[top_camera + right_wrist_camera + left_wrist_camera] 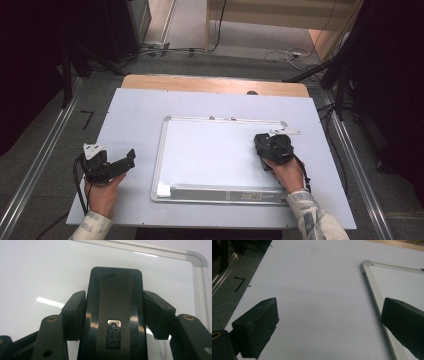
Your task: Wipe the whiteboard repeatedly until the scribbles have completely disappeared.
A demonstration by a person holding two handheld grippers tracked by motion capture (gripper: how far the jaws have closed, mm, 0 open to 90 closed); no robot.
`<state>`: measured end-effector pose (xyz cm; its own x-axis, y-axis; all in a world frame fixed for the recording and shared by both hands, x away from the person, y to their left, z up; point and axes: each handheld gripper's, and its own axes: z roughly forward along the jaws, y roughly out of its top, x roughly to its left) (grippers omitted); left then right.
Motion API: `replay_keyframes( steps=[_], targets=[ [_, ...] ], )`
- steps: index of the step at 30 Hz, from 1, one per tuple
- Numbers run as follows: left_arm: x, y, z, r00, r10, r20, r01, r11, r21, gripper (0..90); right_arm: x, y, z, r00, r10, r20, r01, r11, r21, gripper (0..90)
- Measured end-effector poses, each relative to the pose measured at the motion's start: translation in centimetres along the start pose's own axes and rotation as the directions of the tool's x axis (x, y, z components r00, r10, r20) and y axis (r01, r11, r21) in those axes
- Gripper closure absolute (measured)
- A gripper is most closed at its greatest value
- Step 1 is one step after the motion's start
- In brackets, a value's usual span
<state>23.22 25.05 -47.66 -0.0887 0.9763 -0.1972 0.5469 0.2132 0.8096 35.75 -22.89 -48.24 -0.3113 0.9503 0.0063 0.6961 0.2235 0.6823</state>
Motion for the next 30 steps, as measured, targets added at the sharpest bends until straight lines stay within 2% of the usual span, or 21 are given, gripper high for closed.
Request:
replay_keyframes(
  steps=[3, 9, 15, 24, 30],
  targets=[
    [0.1, 0.0, -0.1, 1.0000, -0.006, 0.001, 0.006, 1.0000, -0.001, 1.9, -0.8, 0.1, 0.0, 0.9997, 0.023, 0.011, -0.023, 1.000, 0.001, 36.9],
    [0.1, 0.0, 0.0, 1.0000, -0.006, 0.002, 0.006, 1.0000, 0.001, 1.9, -1.2, 0.1, 0.0, 0.9993, 0.028, 0.023, -0.028, 1.000, 0.000, 36.9],
    [0.1, 0.0, 0.0, 1.0000, -0.009, 0.002, 0.009, 1.0000, 0.001, 1.9, -2.7, 0.1, 0.0, 0.9971, 0.061, 0.046, -0.061, 0.998, -0.002, 36.9],
    [0.2, 0.0, 0.0, 0.9999, -0.010, 0.002, 0.010, 1.0000, 0.001, 1.9, -4.0, 0.1, -0.1, 0.9934, 0.090, 0.072, -0.090, 0.996, -0.003, 36.9],
    [0.0, 0.1, 0.1, 1.0000, -0.007, 0.004, 0.007, 1.0000, 0.005, 1.9, -4.3, 0.5, 0.4, 0.9907, 0.107, 0.084, -0.106, 0.994, -0.009, 36.8]
  ],
)
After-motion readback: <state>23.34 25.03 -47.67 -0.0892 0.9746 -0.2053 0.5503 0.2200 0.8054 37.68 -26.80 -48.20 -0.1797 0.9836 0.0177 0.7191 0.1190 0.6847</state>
